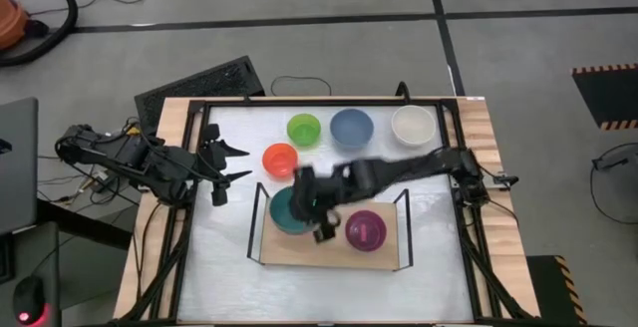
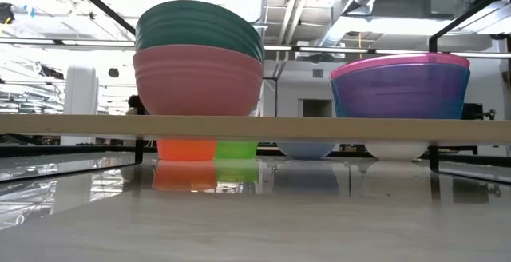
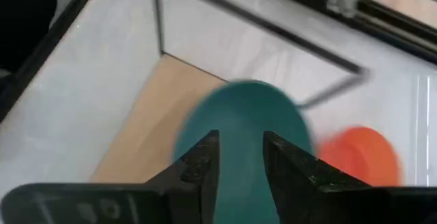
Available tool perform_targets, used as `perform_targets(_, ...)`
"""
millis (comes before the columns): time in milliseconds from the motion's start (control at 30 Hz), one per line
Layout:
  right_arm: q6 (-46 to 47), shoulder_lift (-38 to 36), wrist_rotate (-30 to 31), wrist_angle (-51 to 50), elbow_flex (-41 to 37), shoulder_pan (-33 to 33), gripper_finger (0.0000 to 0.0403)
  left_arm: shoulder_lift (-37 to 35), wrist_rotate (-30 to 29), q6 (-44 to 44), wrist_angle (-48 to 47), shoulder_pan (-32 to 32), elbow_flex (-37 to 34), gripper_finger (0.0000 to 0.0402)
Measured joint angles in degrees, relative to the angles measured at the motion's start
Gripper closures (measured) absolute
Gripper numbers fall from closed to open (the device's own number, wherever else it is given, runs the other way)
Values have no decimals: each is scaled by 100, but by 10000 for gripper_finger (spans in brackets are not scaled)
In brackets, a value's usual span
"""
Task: Place and stack bowls onto a shelf
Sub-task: Stack the big dark green bowl on top of the big pink bowl on the shelf
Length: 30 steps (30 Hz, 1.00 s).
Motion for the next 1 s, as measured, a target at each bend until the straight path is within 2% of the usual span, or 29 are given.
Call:
perform_targets(67,63,145,310,-191,-125,164,281,2,9,-8,0,1,0,205)
perform_targets(267,-62,702,1977,-316,-128,614,309,0,42,-90,-7,0,-9,205)
perform_targets(367,-257,911,2561,-272,-128,791,319,0,48,-153,-35,2,-11,205)
perform_targets(567,-235,987,2691,-201,-124,895,327,2,48,-206,-39,0,-13,205)
perform_targets(667,-266,948,2941,-251,-125,895,327,0,46,-206,-34,2,-13,205)
perform_targets(833,-408,357,3283,-35,-116,897,327,0,46,-206,-33,2,-13,205)
perform_targets(933,-439,215,3262,352,-98,895,327,0,46,-206,-28,0,-13,205)
perform_targets(1000,-602,256,3029,532,-122,909,328,2,46,-205,-28,0,-13,205)
